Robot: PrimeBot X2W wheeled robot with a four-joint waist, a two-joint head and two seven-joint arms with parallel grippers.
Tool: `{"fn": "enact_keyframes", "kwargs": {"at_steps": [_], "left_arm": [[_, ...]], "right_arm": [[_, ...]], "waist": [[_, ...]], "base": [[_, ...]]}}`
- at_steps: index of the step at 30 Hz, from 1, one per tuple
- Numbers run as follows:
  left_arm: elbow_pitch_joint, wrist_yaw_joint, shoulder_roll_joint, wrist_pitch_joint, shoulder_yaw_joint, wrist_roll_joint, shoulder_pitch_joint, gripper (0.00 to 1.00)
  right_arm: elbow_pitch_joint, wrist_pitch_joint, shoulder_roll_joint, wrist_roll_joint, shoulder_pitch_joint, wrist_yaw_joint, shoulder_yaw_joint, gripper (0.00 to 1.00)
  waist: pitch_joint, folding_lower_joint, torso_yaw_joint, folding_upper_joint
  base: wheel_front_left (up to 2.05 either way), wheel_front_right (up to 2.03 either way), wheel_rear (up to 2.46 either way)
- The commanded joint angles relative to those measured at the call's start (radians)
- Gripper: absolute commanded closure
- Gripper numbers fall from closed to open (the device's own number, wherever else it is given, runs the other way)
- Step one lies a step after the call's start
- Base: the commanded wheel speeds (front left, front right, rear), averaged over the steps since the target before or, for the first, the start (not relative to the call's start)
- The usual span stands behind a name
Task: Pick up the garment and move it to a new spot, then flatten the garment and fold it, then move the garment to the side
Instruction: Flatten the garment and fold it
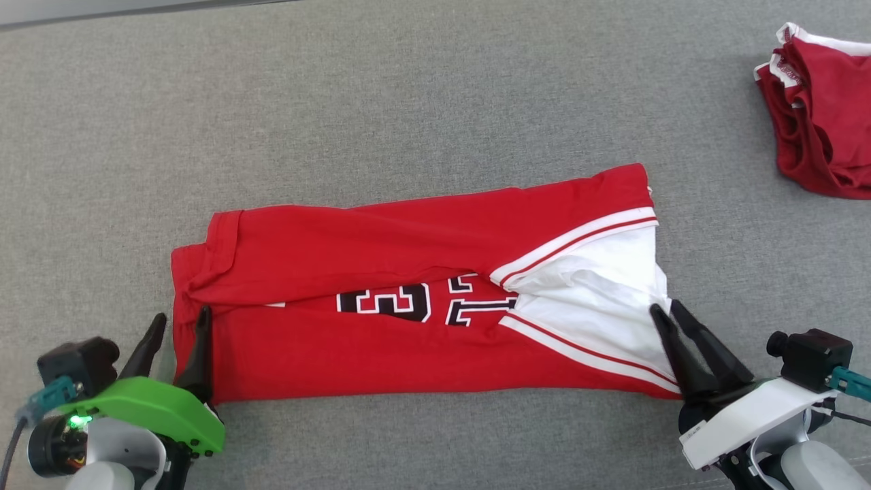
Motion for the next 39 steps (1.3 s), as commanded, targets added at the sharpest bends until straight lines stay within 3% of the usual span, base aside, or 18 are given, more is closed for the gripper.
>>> {"fn": "enact_keyframes", "kwargs": {"at_steps": [1,5,10,19,28,39], "left_arm": [[0.0,0.005,-0.008,-0.03,0.008,0.007,0.017,0.0],[-0.009,0.013,-0.034,-0.129,0.001,0.043,0.046,0.0],[-0.036,0.055,-0.058,-0.246,-0.004,0.124,0.047,0.0],[-0.122,0.135,-0.097,-0.299,-0.016,0.27,0.025,0.0],[-0.112,0.144,-0.107,-0.306,-0.037,0.316,0.077,0.0],[-0.072,0.135,-0.113,-0.306,-0.039,0.33,0.079,0.0]], "right_arm": [[-0.007,0.004,0.011,-0.017,0.013,-0.001,-0.008,0.0],[-0.034,0.0,0.043,-0.084,0.029,-0.001,-0.046,0.0],[-0.105,-0.023,0.103,-0.203,0.031,-0.001,-0.142,0.0],[-0.203,0.002,0.193,-0.415,0.014,-0.001,-0.287,0.0],[-0.204,0.037,0.222,-0.483,0.074,-0.001,-0.308,0.0],[-0.212,0.056,0.219,-0.488,0.094,-0.001,-0.294,0.0]], "waist": [[-0.01,0.0,-0.004,0.0],[-0.03,0.0,-0.005,0.0],[-0.054,0.0,-0.006,0.0],[-0.1,0.0,-0.011,0.0],[-0.156,0.0,-0.006,0.0],[-0.178,0.0,-0.006,0.0]], "base": [[0.0,0.0,0.0],[0.0,0.0,0.0],[0.0,0.0,0.0],[0.0,0.0,0.0],[0.0,0.0,0.0],[0.0,0.0,0.0]]}}
